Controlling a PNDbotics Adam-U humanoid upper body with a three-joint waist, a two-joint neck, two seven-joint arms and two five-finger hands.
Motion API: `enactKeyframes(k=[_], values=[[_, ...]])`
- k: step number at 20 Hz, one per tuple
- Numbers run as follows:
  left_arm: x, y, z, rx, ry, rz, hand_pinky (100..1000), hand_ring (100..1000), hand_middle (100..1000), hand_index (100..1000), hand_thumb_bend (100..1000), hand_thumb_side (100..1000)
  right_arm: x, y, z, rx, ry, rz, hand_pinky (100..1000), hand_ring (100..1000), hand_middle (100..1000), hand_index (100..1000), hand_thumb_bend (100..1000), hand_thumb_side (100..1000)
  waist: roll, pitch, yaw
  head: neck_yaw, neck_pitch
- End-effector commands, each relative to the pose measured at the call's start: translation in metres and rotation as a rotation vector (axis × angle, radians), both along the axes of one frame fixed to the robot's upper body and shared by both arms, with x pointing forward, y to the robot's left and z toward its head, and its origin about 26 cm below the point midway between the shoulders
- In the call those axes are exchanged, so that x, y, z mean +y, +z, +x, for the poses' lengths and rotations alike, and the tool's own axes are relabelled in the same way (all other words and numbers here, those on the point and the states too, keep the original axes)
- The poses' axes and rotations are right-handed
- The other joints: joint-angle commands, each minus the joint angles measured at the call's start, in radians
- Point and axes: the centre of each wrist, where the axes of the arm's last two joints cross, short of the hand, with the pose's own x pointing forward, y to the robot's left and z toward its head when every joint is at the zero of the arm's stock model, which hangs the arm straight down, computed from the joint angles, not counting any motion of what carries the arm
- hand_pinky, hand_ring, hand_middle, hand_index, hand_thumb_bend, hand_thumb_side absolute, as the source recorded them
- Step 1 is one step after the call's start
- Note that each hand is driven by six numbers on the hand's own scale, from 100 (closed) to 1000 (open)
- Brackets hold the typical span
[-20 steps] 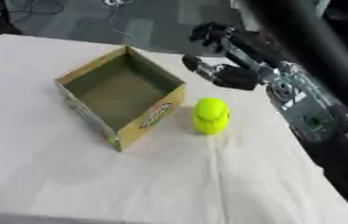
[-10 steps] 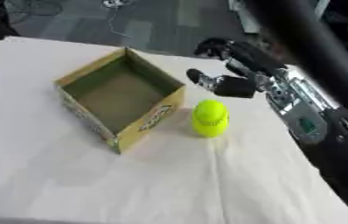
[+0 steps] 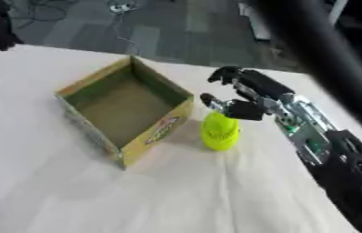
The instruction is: Pick up objects on the table and place them in the box.
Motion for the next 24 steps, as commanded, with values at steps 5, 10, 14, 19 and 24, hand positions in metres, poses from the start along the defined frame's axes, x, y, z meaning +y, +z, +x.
enactKeyframes(k=[5, 10, 14, 19, 24], values=[[-0.003, 0.012, -0.001, -0.046, -0.012, 0.002, 446, 536, 725, 738, 100, 717, 0.0, 0.001, 0.006, 0.011, 0.004, -0.004, 737, 810, 899, 897, 384, 1000, 0.008, 0.001, 0.007, -0.011, -0.03], [-0.003, 0.013, -0.001, -0.048, -0.016, 0.002, 446, 536, 725, 738, 100, 717, 0.002, -0.007, 0.007, 0.036, 0.019, -0.011, 741, 814, 905, 900, 418, 1000, 0.007, 0.004, 0.011, -0.007, -0.037], [-0.004, 0.013, -0.001, -0.048, -0.018, 0.003, 446, 537, 724, 738, 100, 717, 0.004, -0.009, 0.007, 0.034, 0.04, -0.017, 741, 811, 898, 894, 481, 1000, 0.007, 0.005, 0.012, -0.002, -0.048], [-0.004, 0.013, -0.001, -0.047, -0.018, 0.004, 446, 537, 724, 738, 100, 718, 0.004, -0.007, 0.005, 0.025, 0.07, -0.068, 784, 826, 900, 897, 617, 1000, 0.006, 0.003, 0.012, 0.0, -0.051], [-0.004, 0.013, -0.001, -0.046, -0.019, 0.005, 446, 537, 724, 738, 100, 718, 0.005, -0.001, 0.002, 0.022, 0.118, -0.151, 802, 834, 907, 905, 635, 1000, 0.006, 0.001, 0.013, -0.003, -0.047]])
